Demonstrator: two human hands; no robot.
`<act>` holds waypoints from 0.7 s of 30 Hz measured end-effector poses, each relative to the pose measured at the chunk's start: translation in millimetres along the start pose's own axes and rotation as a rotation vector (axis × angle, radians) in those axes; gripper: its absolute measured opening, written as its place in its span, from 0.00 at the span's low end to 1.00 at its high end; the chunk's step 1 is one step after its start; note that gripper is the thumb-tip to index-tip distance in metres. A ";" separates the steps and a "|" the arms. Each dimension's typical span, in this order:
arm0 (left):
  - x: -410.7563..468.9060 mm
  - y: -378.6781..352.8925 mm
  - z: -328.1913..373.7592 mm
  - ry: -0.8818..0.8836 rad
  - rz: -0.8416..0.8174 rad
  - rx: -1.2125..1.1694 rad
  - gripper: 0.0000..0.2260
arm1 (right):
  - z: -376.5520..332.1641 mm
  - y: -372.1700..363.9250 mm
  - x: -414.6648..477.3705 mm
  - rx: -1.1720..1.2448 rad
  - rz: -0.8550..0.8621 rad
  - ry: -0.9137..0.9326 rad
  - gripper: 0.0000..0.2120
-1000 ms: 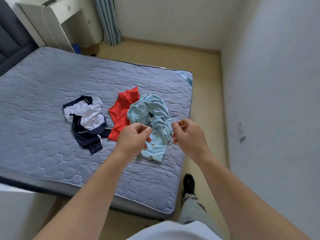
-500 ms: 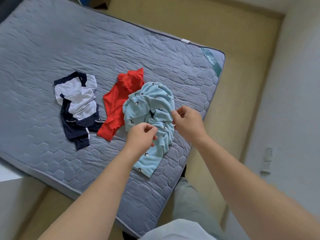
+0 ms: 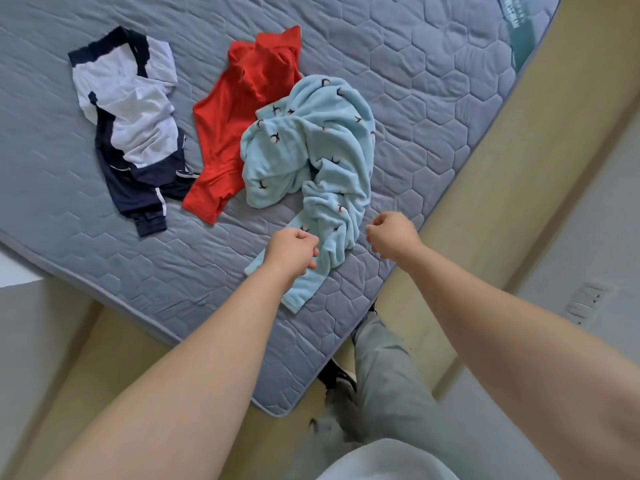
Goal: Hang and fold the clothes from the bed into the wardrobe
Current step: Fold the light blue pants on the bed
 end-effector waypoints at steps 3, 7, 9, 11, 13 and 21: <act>28.9 -17.0 -13.4 0.026 -0.029 -0.015 0.06 | 18.6 -25.4 42.3 -0.035 -0.036 -0.062 0.07; 68.8 -33.9 -34.4 0.020 -0.034 -0.013 0.06 | 34.6 -70.3 105.1 -0.043 -0.086 -0.074 0.12; 90.3 -43.1 -49.8 0.051 -0.042 -0.015 0.06 | 39.2 -90.5 130.7 -0.007 -0.108 -0.103 0.17; 112.9 -50.2 -64.9 0.088 -0.046 -0.023 0.06 | 42.5 -106.4 152.9 0.052 -0.102 -0.142 0.20; 133.5 -57.5 -77.8 0.125 -0.054 -0.041 0.06 | 48.4 -117.7 173.0 0.087 -0.076 -0.175 0.21; 174.8 -65.8 -89.0 0.234 -0.087 -0.205 0.07 | 64.9 -105.9 188.0 0.424 0.122 -0.346 0.18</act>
Point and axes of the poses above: each hand's wrist, its own x-axis towards the middle knuckle, its own y-axis out of the back of the hand, z = x × y, the point moved 8 cm from there along x, towards the middle knuckle, and after that the axes turned 4 degrees about x, right-handed, at the moved point
